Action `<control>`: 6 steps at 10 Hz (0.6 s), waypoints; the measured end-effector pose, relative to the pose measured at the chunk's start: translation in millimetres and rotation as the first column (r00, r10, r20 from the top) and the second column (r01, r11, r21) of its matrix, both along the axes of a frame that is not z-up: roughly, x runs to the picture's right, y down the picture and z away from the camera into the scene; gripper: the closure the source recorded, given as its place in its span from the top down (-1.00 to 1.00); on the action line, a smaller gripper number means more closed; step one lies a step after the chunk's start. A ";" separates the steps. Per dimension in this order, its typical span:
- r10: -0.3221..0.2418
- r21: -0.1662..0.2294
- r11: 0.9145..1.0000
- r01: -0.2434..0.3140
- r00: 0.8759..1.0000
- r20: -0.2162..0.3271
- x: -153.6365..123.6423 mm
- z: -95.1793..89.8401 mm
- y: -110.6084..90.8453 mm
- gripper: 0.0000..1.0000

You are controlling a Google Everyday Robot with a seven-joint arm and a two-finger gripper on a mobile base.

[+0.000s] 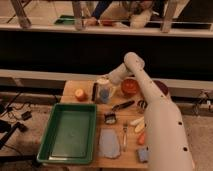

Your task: Place eraser in plastic cup

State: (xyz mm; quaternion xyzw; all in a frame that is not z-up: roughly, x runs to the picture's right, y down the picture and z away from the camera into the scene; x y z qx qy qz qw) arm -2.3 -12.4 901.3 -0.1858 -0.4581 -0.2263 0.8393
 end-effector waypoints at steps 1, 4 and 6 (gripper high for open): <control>0.000 0.000 1.000 0.000 1.000 0.000 0.0 0.0 0.0 0.60; 0.000 0.000 1.000 0.000 1.000 0.000 0.0 0.0 0.1 0.60; 0.000 0.002 1.000 0.000 1.000 0.000 0.0 -1.0 -1.2 0.60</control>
